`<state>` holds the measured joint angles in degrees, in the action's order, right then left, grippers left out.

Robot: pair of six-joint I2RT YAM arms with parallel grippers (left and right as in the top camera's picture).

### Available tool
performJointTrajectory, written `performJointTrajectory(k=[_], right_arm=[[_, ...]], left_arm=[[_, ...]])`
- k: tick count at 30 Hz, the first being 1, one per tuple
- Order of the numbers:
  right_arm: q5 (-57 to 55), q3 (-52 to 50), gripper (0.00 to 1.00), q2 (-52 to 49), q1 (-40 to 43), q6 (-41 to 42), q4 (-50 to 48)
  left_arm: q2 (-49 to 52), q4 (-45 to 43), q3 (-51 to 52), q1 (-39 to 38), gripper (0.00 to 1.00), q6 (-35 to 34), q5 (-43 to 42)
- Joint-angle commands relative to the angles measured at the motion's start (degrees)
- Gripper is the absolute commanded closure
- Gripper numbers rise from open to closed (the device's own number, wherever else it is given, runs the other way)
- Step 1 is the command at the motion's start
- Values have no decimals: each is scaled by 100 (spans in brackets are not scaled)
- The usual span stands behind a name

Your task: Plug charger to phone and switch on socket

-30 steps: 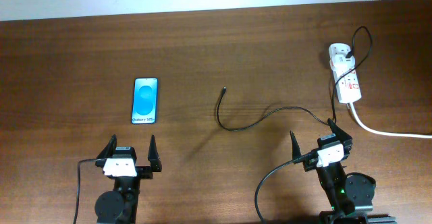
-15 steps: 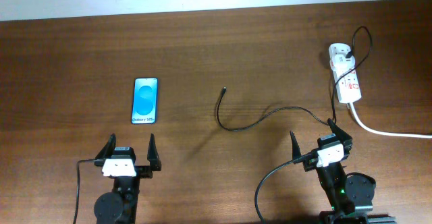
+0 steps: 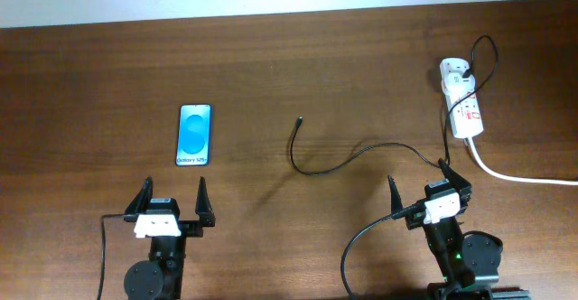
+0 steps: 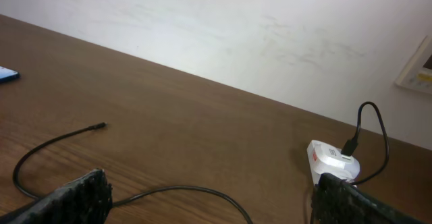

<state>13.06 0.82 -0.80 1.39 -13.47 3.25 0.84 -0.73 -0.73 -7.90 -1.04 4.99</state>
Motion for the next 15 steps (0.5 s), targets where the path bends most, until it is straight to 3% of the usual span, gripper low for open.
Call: performJointTrajectory(k=[1, 15], right_arm=[[-24, -50, 1, 48, -35, 22, 11], [-24, -50, 1, 48, -35, 22, 11]], left_arm=[[-11, -44, -17, 31, 1, 111, 39], [1394, -225, -691, 31, 1, 116, 39]])
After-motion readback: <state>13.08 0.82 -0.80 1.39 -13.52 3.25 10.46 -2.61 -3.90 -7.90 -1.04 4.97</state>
